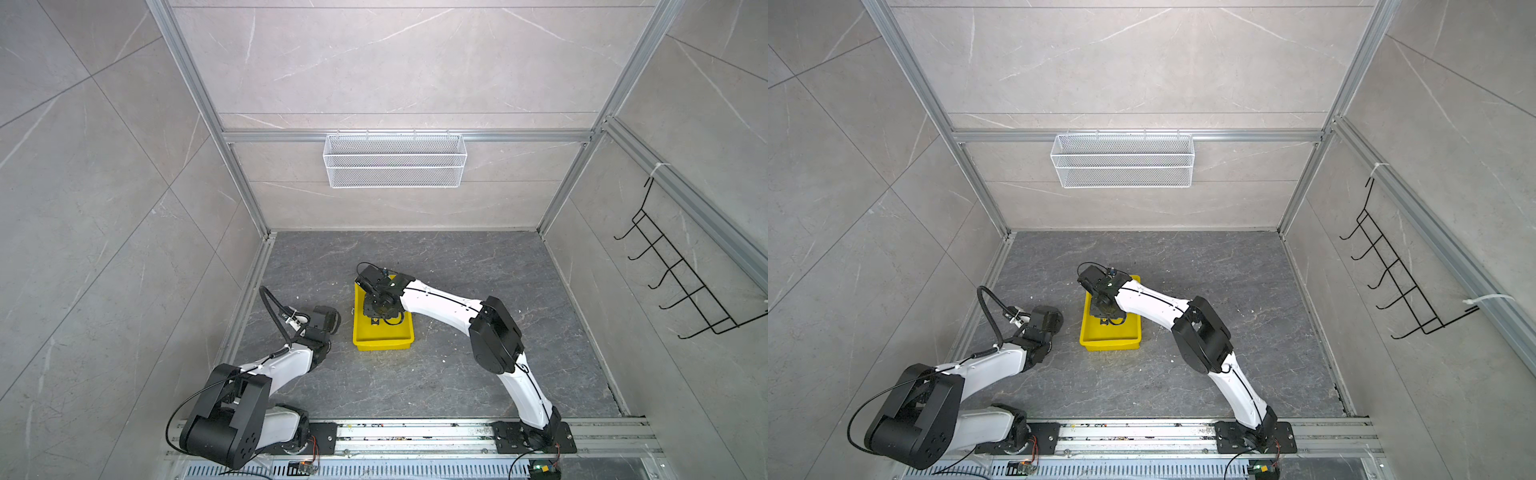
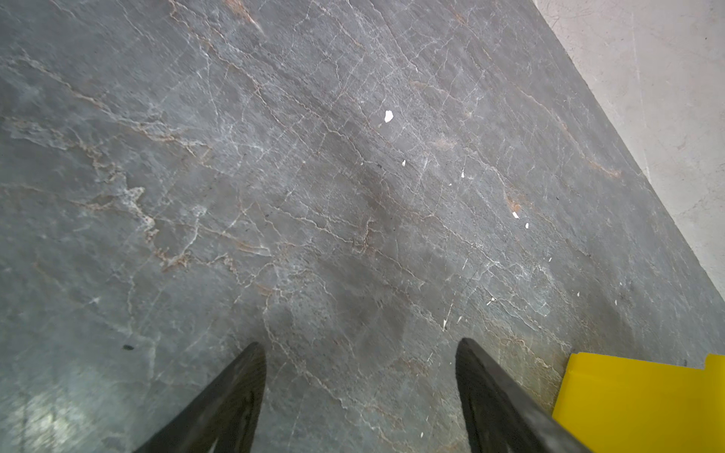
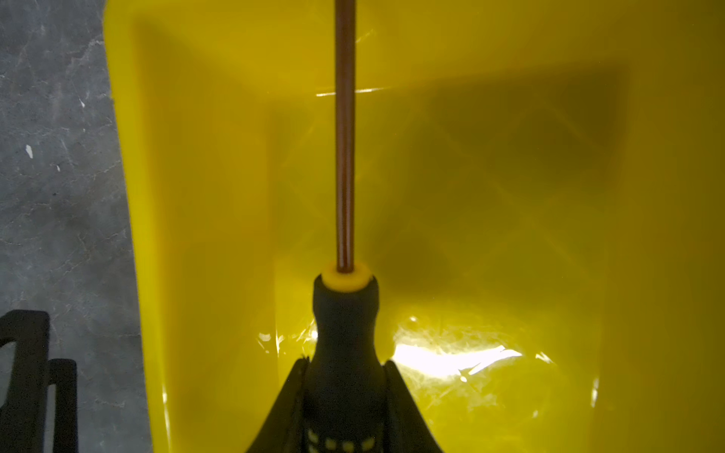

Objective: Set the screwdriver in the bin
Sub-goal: 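Carry the screwdriver with the right gripper over the yellow bin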

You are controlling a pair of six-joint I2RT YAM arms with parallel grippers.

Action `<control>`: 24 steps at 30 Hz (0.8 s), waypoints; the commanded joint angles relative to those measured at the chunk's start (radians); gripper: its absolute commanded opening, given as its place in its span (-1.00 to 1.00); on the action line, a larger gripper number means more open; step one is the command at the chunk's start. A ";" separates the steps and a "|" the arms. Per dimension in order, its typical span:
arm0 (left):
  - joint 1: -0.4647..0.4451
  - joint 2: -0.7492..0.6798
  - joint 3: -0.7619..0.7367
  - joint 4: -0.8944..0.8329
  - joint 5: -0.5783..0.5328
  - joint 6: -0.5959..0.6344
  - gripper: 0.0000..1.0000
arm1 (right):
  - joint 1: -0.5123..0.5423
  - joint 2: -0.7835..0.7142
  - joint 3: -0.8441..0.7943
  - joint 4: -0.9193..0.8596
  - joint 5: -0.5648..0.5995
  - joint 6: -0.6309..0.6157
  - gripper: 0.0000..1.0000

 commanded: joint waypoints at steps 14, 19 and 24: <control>0.003 0.028 0.053 0.024 0.005 0.009 0.57 | 0.044 0.051 0.027 -0.056 -0.011 0.027 -0.66; 0.003 0.032 0.068 0.012 0.016 0.027 0.57 | 0.055 0.057 0.002 -0.045 -0.012 0.034 -0.64; 0.003 0.033 0.069 0.011 0.013 0.025 0.57 | 0.055 0.066 0.009 -0.049 -0.009 0.027 -0.61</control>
